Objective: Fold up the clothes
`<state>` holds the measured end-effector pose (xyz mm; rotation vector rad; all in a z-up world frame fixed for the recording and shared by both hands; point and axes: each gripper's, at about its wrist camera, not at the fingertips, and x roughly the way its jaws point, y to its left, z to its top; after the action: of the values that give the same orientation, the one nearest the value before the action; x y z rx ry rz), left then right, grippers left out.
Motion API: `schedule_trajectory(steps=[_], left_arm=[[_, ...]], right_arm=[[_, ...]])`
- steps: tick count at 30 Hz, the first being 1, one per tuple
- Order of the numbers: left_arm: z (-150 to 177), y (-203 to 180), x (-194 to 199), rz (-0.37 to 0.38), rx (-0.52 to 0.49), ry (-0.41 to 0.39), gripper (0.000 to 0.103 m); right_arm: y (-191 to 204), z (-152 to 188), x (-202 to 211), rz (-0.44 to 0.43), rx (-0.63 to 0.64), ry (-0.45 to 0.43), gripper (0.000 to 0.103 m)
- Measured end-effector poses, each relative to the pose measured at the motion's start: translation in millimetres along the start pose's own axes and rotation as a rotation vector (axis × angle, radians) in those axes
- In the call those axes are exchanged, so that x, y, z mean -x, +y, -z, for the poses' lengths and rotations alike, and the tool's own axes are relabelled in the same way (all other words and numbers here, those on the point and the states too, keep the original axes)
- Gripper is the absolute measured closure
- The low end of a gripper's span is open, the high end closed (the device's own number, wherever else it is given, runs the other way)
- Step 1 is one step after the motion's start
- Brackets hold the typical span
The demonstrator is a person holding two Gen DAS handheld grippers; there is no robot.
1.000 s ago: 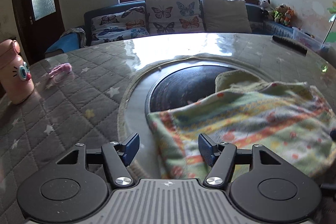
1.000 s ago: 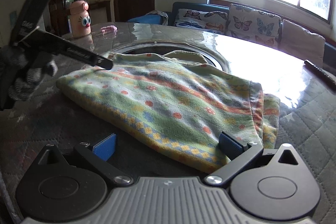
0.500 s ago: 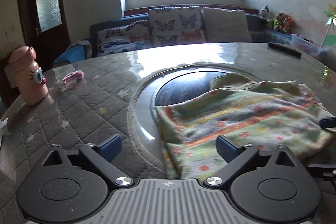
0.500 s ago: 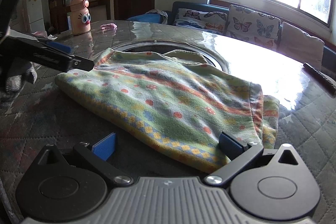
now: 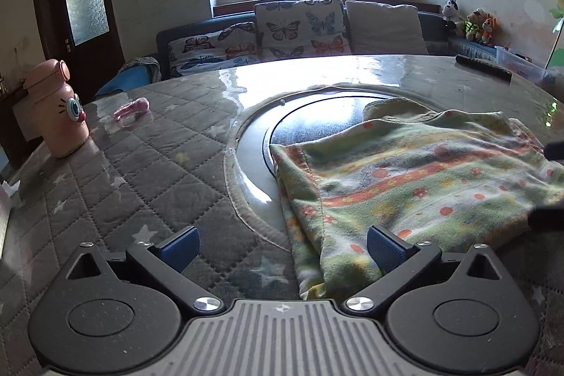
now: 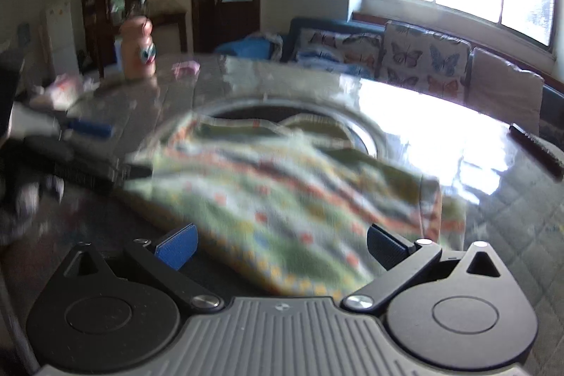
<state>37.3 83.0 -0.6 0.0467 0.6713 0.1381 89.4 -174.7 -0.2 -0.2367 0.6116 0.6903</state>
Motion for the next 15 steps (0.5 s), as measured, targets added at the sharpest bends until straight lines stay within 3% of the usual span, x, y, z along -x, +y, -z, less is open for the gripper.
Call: schedule_trajectory(steps=[15], left_arm=[[5,7,-2,0.027,0.047,0.000,0.000]], right_arm=[[9,1,-30,0.003,0.035,0.061,0.000]])
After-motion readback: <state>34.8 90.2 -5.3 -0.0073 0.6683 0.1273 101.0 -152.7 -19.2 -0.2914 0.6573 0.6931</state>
